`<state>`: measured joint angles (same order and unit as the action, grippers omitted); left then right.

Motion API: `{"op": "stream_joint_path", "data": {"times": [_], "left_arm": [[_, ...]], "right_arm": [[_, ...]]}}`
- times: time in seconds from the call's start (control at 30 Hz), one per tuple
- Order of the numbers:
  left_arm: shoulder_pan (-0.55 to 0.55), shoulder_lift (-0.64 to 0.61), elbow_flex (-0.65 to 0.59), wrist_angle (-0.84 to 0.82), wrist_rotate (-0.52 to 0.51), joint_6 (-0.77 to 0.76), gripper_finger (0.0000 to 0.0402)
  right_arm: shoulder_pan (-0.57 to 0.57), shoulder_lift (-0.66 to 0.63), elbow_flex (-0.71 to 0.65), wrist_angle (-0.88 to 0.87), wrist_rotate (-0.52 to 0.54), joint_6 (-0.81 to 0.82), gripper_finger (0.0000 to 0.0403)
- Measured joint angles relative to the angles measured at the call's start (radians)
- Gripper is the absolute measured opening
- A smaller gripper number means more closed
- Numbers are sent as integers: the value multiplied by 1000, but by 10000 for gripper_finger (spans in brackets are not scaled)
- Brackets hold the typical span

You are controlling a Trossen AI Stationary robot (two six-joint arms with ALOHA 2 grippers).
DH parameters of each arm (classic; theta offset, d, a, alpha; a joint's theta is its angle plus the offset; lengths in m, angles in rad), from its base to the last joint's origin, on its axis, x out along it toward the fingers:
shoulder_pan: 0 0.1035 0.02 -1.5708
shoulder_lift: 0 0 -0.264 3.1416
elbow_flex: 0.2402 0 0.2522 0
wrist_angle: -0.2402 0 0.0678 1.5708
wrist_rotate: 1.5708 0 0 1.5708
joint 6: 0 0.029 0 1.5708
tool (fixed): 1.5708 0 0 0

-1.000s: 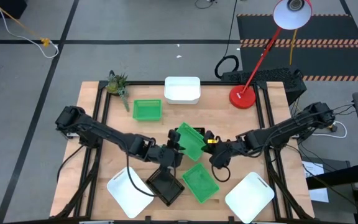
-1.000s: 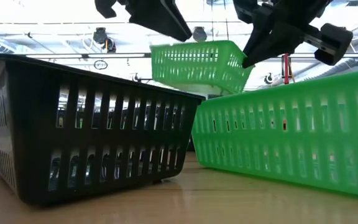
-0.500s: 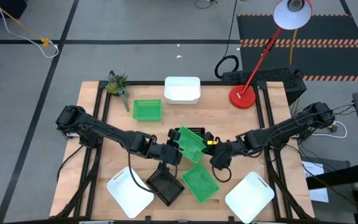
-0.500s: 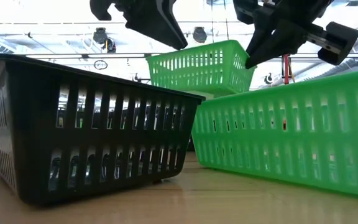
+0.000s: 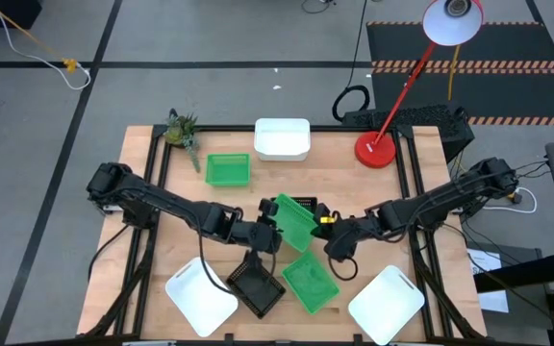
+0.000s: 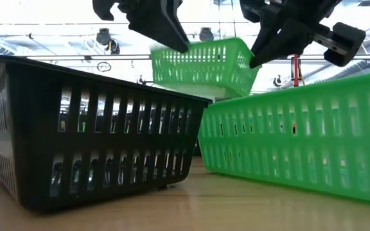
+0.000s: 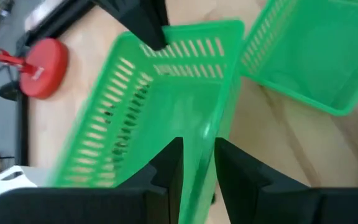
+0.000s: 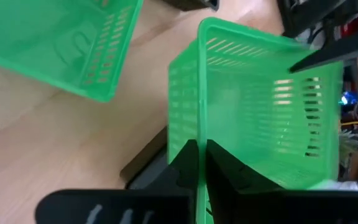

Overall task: Stack baskets by color
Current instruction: Stack the top right green bin on the top left green bin

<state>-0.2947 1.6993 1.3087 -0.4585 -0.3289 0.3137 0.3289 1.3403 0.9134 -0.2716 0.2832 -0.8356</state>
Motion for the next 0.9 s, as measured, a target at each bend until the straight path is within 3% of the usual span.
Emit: {"op": "stream_joint_path", "data": {"times": [0.9], "left_arm": [[0, 0, 0, -1, 15, 26, 88]], "right_arm": [[5, 0, 0, 13, -2, -12, 9]]}}
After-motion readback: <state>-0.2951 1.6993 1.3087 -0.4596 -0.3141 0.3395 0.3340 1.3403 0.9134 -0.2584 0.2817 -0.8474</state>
